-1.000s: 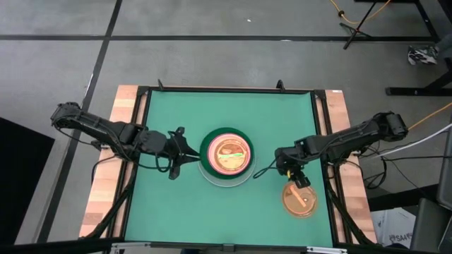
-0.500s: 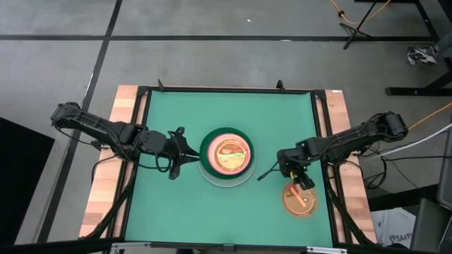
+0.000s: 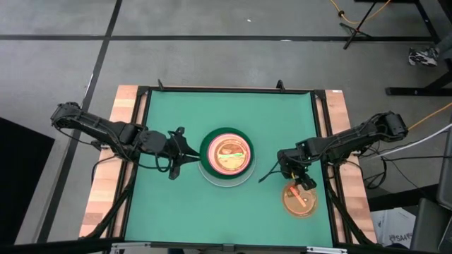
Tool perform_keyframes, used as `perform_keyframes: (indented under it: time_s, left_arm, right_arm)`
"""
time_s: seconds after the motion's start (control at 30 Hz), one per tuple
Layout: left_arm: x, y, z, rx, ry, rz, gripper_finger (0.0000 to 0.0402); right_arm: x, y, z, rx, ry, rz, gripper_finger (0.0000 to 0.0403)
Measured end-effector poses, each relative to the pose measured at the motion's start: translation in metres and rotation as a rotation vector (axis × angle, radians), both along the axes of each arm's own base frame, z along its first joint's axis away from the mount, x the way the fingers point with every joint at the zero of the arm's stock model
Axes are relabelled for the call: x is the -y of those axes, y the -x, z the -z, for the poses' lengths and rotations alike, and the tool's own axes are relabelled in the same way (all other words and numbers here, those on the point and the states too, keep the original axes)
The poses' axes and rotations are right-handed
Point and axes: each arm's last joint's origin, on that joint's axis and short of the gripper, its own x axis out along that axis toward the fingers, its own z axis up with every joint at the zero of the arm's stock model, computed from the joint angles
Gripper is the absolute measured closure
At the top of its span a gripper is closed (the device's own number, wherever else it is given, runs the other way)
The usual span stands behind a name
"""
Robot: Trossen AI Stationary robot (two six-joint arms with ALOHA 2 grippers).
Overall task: Stack plastic plates
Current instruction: Stack the orange plate on top of the light green plate
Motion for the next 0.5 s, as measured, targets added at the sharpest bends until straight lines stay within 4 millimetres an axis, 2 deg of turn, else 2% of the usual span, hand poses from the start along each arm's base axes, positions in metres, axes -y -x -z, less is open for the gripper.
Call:
perform_keyframes:
  time_s: [0.5]
  left_arm:
    - [0.0000, 0.0000, 0.0000, 0.000, 0.000, 0.000, 0.0331]
  right_arm:
    - [-0.0010, -0.0040, 0.0097, -0.027, 0.002, -0.039, 0.0233]
